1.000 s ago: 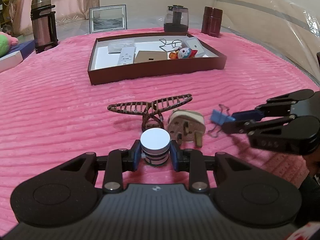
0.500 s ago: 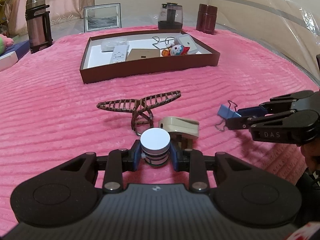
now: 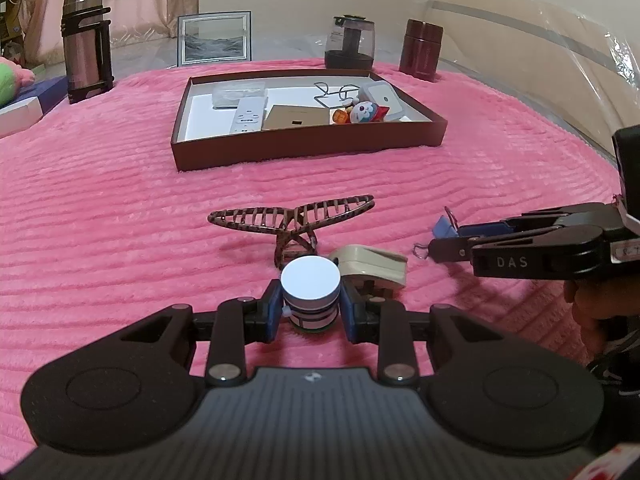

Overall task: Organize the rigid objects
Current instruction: 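Lift the white jar with left tool while right tool lifts blue clip toward tray, then lower the white jar into tray with left tool while right tool lowers blue clip, then open both tools and withdraw them from the tray toward the plug and wooden piece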

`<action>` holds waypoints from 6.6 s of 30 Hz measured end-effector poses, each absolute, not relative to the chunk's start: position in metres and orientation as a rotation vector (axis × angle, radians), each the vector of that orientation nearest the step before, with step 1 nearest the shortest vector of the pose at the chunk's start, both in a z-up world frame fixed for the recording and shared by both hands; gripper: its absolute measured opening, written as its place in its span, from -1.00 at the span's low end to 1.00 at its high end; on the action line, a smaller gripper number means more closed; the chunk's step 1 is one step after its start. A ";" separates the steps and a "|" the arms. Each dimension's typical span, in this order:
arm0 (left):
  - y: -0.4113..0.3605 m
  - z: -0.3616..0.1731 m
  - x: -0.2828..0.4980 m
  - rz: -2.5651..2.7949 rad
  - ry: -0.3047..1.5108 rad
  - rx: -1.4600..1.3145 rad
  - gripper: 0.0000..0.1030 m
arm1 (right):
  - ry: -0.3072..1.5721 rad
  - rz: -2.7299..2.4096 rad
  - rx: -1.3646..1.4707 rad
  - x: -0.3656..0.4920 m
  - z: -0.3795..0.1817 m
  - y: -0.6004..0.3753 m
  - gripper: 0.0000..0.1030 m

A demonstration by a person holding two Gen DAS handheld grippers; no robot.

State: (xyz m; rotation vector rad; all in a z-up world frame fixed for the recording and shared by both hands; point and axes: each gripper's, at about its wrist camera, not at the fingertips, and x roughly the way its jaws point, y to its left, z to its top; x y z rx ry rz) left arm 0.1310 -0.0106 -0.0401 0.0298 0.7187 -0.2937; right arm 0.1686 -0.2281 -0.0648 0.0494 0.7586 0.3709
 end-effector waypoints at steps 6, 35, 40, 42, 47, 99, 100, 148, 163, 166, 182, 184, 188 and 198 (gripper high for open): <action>-0.008 -0.039 0.130 -0.291 0.715 0.030 -0.51 | 0.765 0.348 0.099 0.169 -0.062 -0.232 -0.57; 0.008 -0.004 0.117 -0.261 0.674 0.021 -0.51 | 0.675 0.318 0.055 0.132 -0.013 -0.230 -0.63; 0.011 0.000 0.112 -0.259 0.671 0.020 -0.51 | 0.667 0.323 0.050 0.129 -0.008 -0.229 -0.63; 0.011 0.002 0.112 -0.258 0.670 0.019 -0.51 | 0.665 0.323 0.047 0.128 -0.006 -0.228 -0.63; 0.013 0.005 0.113 -0.262 0.669 0.025 -0.51 | 0.668 0.326 0.045 0.128 -0.005 -0.227 -0.63; 0.028 -0.016 0.398 -0.310 0.735 0.206 -0.50 | 0.782 0.462 0.015 0.375 -0.008 -0.170 -0.63; 0.028 -0.017 0.399 -0.308 0.738 0.206 -0.50 | 0.784 0.464 0.014 0.376 -0.009 -0.169 -0.63; 0.049 0.007 0.353 -0.294 0.716 0.090 -0.42 | 0.778 0.439 0.038 0.361 -0.005 -0.165 -0.46; 0.036 0.040 0.284 -0.288 0.706 0.028 -0.41 | 0.727 0.431 0.058 0.285 0.033 -0.174 -0.40; 0.032 0.045 0.268 -0.287 0.708 0.029 -0.40 | 0.718 0.428 0.064 0.268 0.039 -0.178 -0.38; 0.030 0.051 0.181 -0.259 0.679 -0.030 -0.39 | 0.686 0.376 0.118 0.173 0.048 -0.210 -0.19; 0.031 0.051 0.171 -0.248 0.674 -0.044 -0.39 | 0.684 0.373 0.126 0.162 0.046 -0.213 -0.17; 0.032 0.048 0.153 -0.238 0.673 -0.060 -0.39 | 0.677 0.368 0.119 0.142 0.043 -0.212 -0.14; 0.037 0.033 0.119 -0.186 0.678 -0.080 -0.18 | 0.679 0.376 0.078 0.105 0.026 -0.204 0.04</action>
